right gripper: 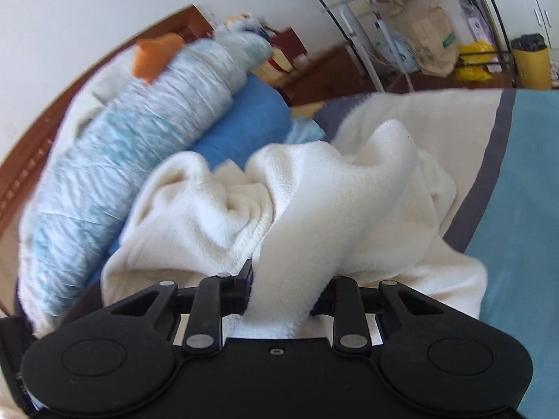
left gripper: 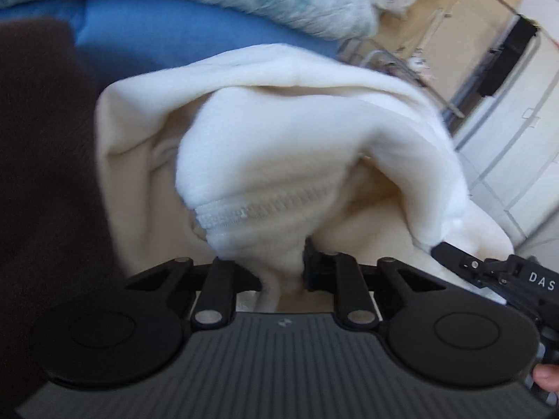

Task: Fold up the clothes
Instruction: 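Grasp the cream jacket with the left gripper while the right gripper grasps it too, then lift the jacket with both grippers and carry it onto the open bed area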

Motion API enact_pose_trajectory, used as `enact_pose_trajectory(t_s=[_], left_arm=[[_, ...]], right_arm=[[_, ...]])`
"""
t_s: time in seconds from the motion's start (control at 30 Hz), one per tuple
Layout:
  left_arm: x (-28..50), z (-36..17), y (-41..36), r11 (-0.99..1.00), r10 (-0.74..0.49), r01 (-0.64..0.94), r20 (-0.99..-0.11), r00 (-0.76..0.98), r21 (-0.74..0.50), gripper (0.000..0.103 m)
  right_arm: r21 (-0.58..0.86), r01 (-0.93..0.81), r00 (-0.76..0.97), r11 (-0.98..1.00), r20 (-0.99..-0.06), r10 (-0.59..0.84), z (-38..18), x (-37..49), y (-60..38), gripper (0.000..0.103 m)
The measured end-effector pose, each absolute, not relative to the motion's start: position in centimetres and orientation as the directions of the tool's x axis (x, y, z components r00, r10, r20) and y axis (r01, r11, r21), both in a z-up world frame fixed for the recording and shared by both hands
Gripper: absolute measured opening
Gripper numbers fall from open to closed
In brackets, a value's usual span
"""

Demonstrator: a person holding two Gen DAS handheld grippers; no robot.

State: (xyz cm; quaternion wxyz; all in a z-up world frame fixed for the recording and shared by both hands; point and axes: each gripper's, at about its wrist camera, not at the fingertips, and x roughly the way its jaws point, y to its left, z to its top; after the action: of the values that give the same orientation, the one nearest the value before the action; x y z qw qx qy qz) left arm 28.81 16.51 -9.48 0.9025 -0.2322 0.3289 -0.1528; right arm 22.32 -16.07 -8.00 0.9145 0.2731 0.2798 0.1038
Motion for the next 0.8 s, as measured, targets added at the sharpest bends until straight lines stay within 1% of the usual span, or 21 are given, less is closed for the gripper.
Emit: enact_pose_trajectory(t_s=[0.07, 0.13, 0.27, 0.37, 0.4, 0.47, 0.5, 0.53, 0.57, 0.6, 0.63, 0.67, 0.7, 0.73, 0.8], left_arm=[[27.7, -7.9, 15.5, 0.841, -0.466, 0.197, -0.489, 0.737, -0.504, 0.016], [26.5, -6.3, 14.2, 0.84, -0.501, 0.273, -0.479, 0.72, -0.468, 0.016], [23.7, -3.3, 13.2, 0.789, -0.605, 0.432, -0.434, 0.667, -0.437, 0.017], [21.7, -1.1, 13.8, 0.75, -0.658, 0.525, -0.373, 0.654, -0.402, 0.027], [21.1, -0.6, 14.3, 0.738, -0.67, 0.544, -0.343, 0.658, -0.399, 0.032], [20.7, -0.4, 16.0, 0.72, -0.671, 0.53, -0.257, 0.695, -0.449, 0.033], [20.6, -0.3, 16.8, 0.712, -0.665, 0.519, -0.217, 0.715, -0.473, 0.035], [20.8, -0.5, 17.4, 0.726, -0.633, 0.48, -0.203, 0.747, -0.493, 0.047], [21.0, -0.6, 18.0, 0.74, -0.596, 0.439, -0.194, 0.779, -0.51, 0.052], [21.3, -0.7, 18.1, 0.772, -0.545, 0.387, -0.213, 0.811, -0.504, 0.057], [21.6, -1.0, 18.1, 0.799, -0.511, 0.353, -0.239, 0.825, -0.487, 0.06], [22.0, -1.3, 18.1, 0.824, -0.477, 0.32, -0.266, 0.838, -0.468, 0.062], [22.7, -1.9, 18.1, 0.846, -0.447, 0.291, -0.298, 0.843, -0.446, 0.069], [23.0, -2.4, 17.9, 0.867, -0.415, 0.26, -0.328, 0.848, -0.426, 0.074], [23.8, -3.9, 17.9, 0.893, -0.357, 0.186, -0.393, 0.847, -0.411, 0.076]], right_arm=[[0.553, -0.057, 0.832, 0.831, -0.434, 0.346, -6.1, 20.9, -16.3, 0.03], [0.538, -0.073, 0.841, 0.84, -0.42, 0.341, -4.3, 19.7, -16.4, 0.03], [0.563, -0.096, 0.883, 0.821, -0.332, 0.331, -2.5, 14.0, -19.5, 0.03], [0.483, -0.001, 0.912, 0.875, -0.359, 0.199, -2.6, 12.7, -21.6, 0.03], [0.454, 0.071, 0.905, 0.888, -0.403, 0.133, -3.2, 12.6, -22.5, 0.032], [0.436, 0.259, 0.861, 0.862, -0.509, -0.001, -4.8, 12.8, -24.4, 0.047], [0.463, 0.318, 0.841, 0.827, -0.541, -0.021, -5.6, 12.7, -25.3, 0.047], [0.495, 0.343, 0.83, 0.798, -0.557, -0.011, -6.3, 12.5, -26.1, 0.047], [0.523, 0.352, 0.826, 0.776, -0.564, 0.006, -6.7, 12.2, -26.7, 0.05], [0.548, 0.356, 0.825, 0.757, -0.565, 0.021, -7.0, 11.9, -27.1, 0.055], [0.577, 0.353, 0.826, 0.736, -0.562, 0.044, -7.3, 11.7, -27.4, 0.069], [0.618, 0.343, 0.83, 0.707, -0.552, 0.079, -7.8, 11.4, -27.7, 0.08], [0.658, 0.334, 0.834, 0.675, -0.541, 0.115, -8.3, 11.2, -28.1, 0.082], [0.703, 0.327, 0.836, 0.631, -0.527, 0.153, -9.0, 10.8, -28.3, 0.083], [0.78, 0.333, 0.829, 0.529, -0.51, 0.23, -10.9, 10.2, -28.7, 0.088]])
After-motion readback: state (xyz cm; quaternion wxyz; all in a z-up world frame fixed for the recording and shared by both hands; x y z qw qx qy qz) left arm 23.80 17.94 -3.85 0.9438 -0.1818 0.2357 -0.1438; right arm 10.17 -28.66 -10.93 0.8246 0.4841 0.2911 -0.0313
